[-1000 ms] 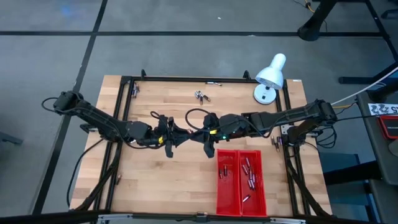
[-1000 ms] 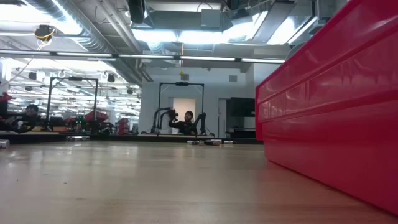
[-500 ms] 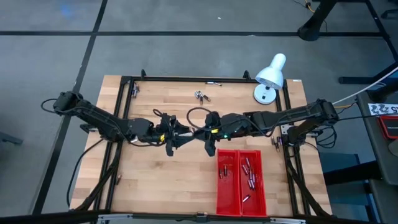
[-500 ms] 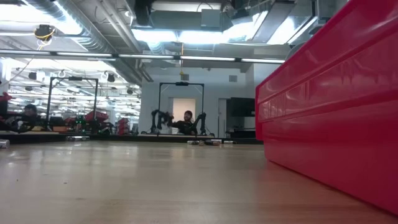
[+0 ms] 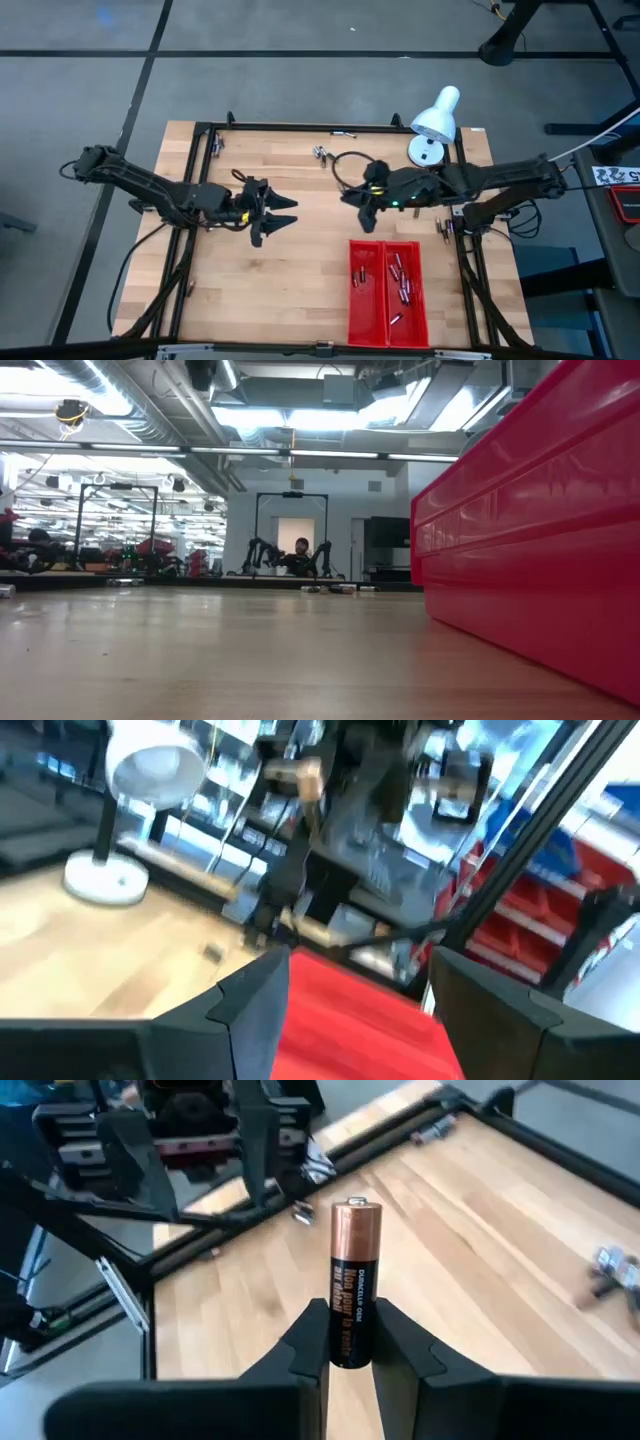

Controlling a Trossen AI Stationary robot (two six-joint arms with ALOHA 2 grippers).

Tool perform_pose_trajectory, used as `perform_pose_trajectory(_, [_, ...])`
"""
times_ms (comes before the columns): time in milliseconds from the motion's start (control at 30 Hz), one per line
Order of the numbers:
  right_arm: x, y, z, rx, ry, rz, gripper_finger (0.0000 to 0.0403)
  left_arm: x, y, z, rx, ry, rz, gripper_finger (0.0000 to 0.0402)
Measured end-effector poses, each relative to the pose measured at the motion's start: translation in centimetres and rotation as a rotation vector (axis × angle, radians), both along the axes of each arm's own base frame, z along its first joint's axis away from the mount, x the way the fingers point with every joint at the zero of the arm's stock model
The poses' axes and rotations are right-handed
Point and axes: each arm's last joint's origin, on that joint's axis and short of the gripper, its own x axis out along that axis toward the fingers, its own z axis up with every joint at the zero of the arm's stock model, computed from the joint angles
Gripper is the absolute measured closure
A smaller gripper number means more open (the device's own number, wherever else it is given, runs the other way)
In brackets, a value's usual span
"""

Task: Sort batteries
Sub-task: Put the black battery into the left red bin

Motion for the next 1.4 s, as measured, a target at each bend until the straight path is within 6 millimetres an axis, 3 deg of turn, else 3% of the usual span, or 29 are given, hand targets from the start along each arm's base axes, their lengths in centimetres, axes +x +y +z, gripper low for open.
perform_pose_trajectory(167, [-2.5, 1.2, 0.0, 0.037, 0.096, 0.000, 0.0356, -0.9, 0.1, -0.5, -0.060, 0.092, 0.000, 0.0171])
perform_pose_trajectory(333, [-4.6, 3.4, -1.2, 0.121, 0.265, 0.015, 0.0356, -1.1, -0.2, -0.9, -0.081, 0.132, -0.011, 0.0171])
perform_pose_trajectory(633, [-8.4, 9.4, -4.7, 0.278, 0.487, -0.029, 0.0355, -1.2, -0.2, -1.5, -0.080, 0.195, -0.003, 0.0171])
perform_pose_trajectory(867, [-10.6, 11.8, -8.3, 0.350, 0.568, -0.103, 0.0355, -1.0, 0.6, -1.5, -0.059, 0.191, 0.046, 0.0171])
perform_pose_trajectory(1000, [-10.6, 12.5, -9.1, 0.363, 0.539, -0.057, 0.0355, -0.9, 1.0, -1.4, -0.063, 0.188, 0.066, 0.0171])
perform_pose_trajectory(1200, [-9.9, 13.3, -8.7, 0.327, 0.439, 0.072, 0.0355, -0.9, 1.1, -1.4, -0.065, 0.188, 0.072, 0.0171])
perform_pose_trajectory(1400, [-7.5, 12.0, -9.5, 0.312, 0.409, -0.040, 0.0355, -0.9, 1.2, -1.5, -0.096, 0.186, 0.076, 0.0171])
